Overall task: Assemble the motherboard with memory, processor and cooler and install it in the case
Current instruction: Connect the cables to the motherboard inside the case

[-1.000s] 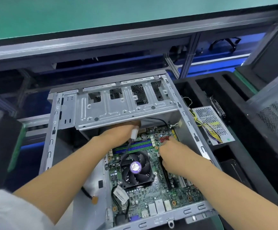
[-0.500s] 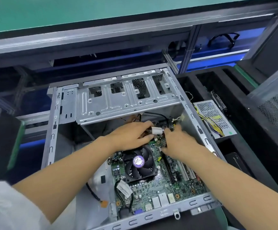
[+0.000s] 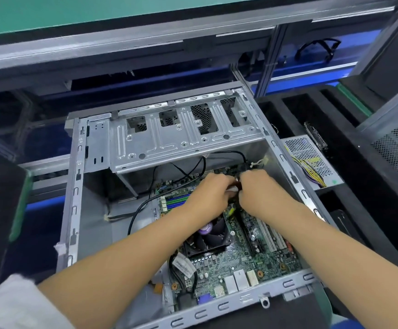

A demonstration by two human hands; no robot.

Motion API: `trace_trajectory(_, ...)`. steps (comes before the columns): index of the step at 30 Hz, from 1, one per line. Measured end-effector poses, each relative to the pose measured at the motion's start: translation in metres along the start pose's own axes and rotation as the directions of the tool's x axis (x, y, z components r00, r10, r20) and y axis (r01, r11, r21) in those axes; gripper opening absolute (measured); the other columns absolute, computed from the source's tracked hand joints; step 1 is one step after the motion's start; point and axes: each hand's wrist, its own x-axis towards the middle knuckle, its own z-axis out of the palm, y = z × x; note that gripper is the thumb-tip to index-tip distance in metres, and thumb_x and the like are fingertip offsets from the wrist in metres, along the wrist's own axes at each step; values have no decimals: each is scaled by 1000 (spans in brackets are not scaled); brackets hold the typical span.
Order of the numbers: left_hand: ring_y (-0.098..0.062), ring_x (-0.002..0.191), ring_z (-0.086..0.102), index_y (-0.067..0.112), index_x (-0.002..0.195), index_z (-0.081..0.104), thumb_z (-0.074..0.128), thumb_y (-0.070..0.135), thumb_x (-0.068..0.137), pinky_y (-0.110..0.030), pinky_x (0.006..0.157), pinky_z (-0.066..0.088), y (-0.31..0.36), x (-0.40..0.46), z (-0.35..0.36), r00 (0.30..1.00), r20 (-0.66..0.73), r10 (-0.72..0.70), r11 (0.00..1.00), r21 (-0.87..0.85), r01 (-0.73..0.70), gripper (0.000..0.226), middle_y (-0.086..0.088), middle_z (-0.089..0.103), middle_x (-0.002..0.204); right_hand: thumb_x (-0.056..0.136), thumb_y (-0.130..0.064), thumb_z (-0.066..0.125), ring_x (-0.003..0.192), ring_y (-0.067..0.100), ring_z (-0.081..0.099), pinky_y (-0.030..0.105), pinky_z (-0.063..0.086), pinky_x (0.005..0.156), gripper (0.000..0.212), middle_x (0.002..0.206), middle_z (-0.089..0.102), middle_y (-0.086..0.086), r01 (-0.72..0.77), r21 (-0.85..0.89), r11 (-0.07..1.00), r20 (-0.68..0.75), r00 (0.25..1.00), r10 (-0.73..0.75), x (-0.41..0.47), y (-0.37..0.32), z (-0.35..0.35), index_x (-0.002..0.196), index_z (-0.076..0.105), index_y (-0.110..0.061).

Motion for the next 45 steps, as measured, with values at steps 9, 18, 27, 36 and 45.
trace_trajectory(9, -34, 94, 57, 3, 82, 54, 47, -5, 82, -37, 74, 45, -2, 2, 0, 999, 16, -46, 997, -55, 47, 10, -18, 60, 93, 93, -19, 50, 87, 27, 63, 29, 35, 59, 13, 97, 62, 5, 118, -277, 954, -211, 961, -181, -10, -15, -15, 99, 61, -15)
trace_trajectory(18, -29, 105, 58, 8, 111, 63, 47, 19, 99, -34, 85, 46, -15, 17, -8, 999, 4, -32, 998, -49, 32, 23, -13, 65, 109, 92, -2, 47, 99, 29, 62, 32, 46, 68, 22, 115, 58, 14, 21, -303, 953, 46, 999, -7, -4, -4, -13, 112, 56, -3)
trace_trajectory(27, -28, 107, 60, 12, 126, 58, 44, 16, 100, -38, 91, 48, -20, 20, -7, 998, 7, -60, 998, -9, 60, 30, -11, 66, 117, 93, -18, 53, 116, 30, 54, 36, 46, 83, 36, 131, 52, 10, -184, -202, 962, 109, 972, 209, 24, -1, 7, 127, 50, -8)
trace_trajectory(36, -30, 93, 60, 10, 81, 57, 49, 8, 92, -32, 68, 42, -15, 28, -7, 997, 58, -46, 995, 87, 41, 14, -13, 66, 96, 93, -16, 52, 92, 35, 63, 35, 37, 60, 27, 104, 63, 16, 34, 0, 999, -220, 975, -33, -2, -12, -3, 113, 36, -6)
trace_trajectory(45, -5, 63, 44, 27, 76, 42, 46, 42, 89, -30, 57, 34, -20, 57, -9, 997, 62, -53, 993, -99, 59, 20, 14, 51, 72, 91, -6, 53, 95, 30, 64, 33, 40, 62, 45, 108, 62, 13, 228, -76, 971, -134, 962, -236, -14, -8, 3, 131, 32, 0)
